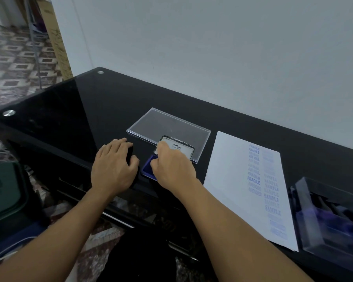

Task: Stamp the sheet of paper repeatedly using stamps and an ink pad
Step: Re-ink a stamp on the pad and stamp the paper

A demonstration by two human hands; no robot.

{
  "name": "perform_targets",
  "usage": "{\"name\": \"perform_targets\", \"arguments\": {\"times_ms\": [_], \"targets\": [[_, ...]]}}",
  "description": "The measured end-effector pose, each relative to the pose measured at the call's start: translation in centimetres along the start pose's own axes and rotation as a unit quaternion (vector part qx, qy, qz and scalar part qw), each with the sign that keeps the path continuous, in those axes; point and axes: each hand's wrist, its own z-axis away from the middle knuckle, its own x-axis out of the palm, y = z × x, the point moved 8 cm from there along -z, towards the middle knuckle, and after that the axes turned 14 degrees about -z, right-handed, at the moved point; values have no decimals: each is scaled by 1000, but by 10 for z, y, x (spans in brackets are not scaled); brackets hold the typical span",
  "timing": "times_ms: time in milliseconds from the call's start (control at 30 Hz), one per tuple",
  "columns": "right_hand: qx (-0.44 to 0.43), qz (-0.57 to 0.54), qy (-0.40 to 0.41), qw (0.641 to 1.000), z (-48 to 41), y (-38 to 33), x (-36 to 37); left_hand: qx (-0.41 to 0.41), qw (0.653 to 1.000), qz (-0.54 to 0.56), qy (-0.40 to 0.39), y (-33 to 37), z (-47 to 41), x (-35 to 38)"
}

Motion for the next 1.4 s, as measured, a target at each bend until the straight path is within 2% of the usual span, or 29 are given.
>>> {"name": "perform_targets", "arguments": {"times_ms": [133,433,1400], "targets": [[16,3,-6,1000,-6,2,1,1,1000,-1,-2,0,0,0],[-24,19,20,999,11,-5,-1,-4,1000,-5,-10,0,0,0],[1,-13,-5,1000,21,-1,-6,17,999,10,-32,2,3,-4]]}}
